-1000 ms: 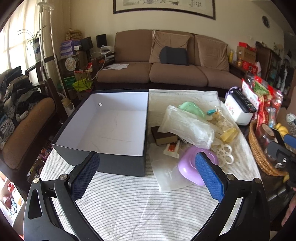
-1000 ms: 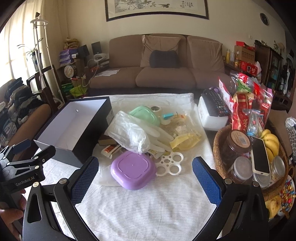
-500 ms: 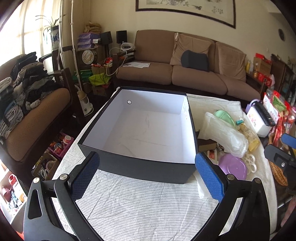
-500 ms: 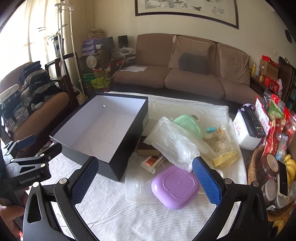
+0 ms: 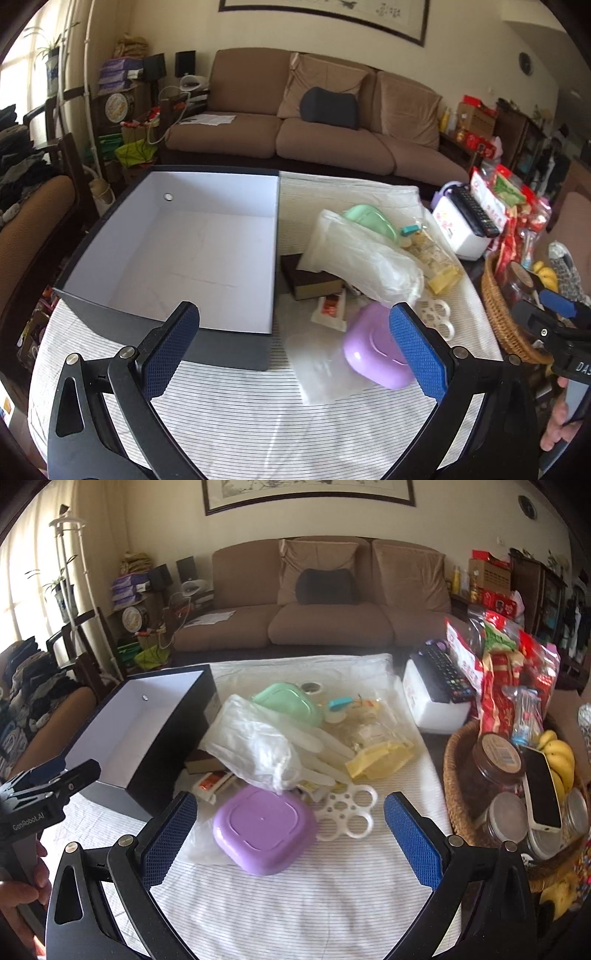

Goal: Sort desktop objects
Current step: 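Move the left gripper toward the white plastic glove bag on the table, then grasp the white plastic glove bag with the left gripper and lift it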

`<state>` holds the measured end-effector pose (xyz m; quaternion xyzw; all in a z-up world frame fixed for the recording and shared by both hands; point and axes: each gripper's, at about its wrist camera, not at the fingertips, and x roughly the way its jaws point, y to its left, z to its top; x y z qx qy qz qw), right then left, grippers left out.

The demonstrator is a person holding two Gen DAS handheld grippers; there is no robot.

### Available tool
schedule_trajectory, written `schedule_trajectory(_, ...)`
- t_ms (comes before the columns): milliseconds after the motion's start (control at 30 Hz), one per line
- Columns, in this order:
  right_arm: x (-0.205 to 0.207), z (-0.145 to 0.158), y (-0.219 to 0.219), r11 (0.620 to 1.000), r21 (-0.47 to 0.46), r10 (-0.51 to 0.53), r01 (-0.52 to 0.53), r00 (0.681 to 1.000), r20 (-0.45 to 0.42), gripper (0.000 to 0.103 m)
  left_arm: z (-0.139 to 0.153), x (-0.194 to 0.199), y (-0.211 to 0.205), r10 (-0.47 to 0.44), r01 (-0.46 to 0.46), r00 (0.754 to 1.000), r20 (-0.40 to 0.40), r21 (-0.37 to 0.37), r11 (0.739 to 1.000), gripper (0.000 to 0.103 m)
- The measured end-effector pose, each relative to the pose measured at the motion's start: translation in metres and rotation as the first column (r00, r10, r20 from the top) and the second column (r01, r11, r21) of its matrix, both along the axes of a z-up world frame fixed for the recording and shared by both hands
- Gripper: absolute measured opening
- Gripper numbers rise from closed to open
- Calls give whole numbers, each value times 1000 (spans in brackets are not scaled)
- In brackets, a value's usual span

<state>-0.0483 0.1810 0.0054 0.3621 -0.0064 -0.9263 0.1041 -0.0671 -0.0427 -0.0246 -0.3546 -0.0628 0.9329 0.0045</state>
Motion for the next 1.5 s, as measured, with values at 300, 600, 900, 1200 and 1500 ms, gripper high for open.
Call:
schedule_trajectory(300,-18,-45,58,983,-165,-63,78,994,94,103,-62,-13,92,-192,199,979,67,-123,972,103)
schedule_trajectory(600,-48,-74,71,981,-183,-46,69,991,124,103,-73,-52,87,-163,165,986,31,-82,983,103)
schedule_trajectory(900,-95,-92,64,952,-304,10,35,989,145,102,-95,-109,113,-208,211,977,44,-105,972,103)
schedule_trajectory(1200,-106,-108,62,946,-319,12,50,982,189,100,-126,-141,102,-214,211,965,150,35,977,59)
schedule_trajectory(1500,-102,-107,56,944,-331,56,6,982,179,76,-78,-123,74,-215,206,975,54,138,969,18)
